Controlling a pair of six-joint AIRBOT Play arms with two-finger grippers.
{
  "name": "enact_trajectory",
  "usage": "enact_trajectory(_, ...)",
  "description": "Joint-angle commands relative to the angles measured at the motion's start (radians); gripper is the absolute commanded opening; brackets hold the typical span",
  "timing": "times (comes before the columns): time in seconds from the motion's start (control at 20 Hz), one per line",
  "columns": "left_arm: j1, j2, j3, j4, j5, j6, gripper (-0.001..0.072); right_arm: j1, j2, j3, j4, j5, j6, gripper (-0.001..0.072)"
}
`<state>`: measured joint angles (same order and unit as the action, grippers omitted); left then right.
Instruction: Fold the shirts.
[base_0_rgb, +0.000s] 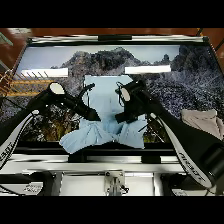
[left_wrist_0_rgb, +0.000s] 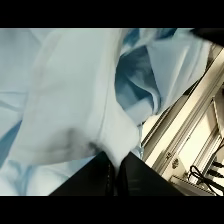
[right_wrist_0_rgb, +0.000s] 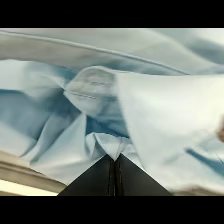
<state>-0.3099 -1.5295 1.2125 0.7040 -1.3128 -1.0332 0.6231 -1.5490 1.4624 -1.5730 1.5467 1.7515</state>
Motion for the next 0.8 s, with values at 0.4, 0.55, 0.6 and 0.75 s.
enact_trajectory(0.4,0.180,0.241,0.465,0.000,-0.073,-0.143,0.0045,0.001,0.462,0.223,-0.185,0.109,0.032,0.0066)
enact_trajectory(0.55,0.170,0.235,0.462,0.000,-0.100,-0.158,0.0045,0.002,0.473,0.146,-0.029,0.314,0.149,0.0066)
enact_trajectory(0.6,0.164,0.231,0.462,0.006,-0.108,-0.158,0.0045,0.002,0.483,0.071,-0.010,0.304,0.163,0.0066)
enact_trajectory(0.75,0.138,0.222,0.442,0.122,-0.173,-0.159,0.0044,0.002,0.513,-0.227,-0.026,0.254,0.192,0.0067)
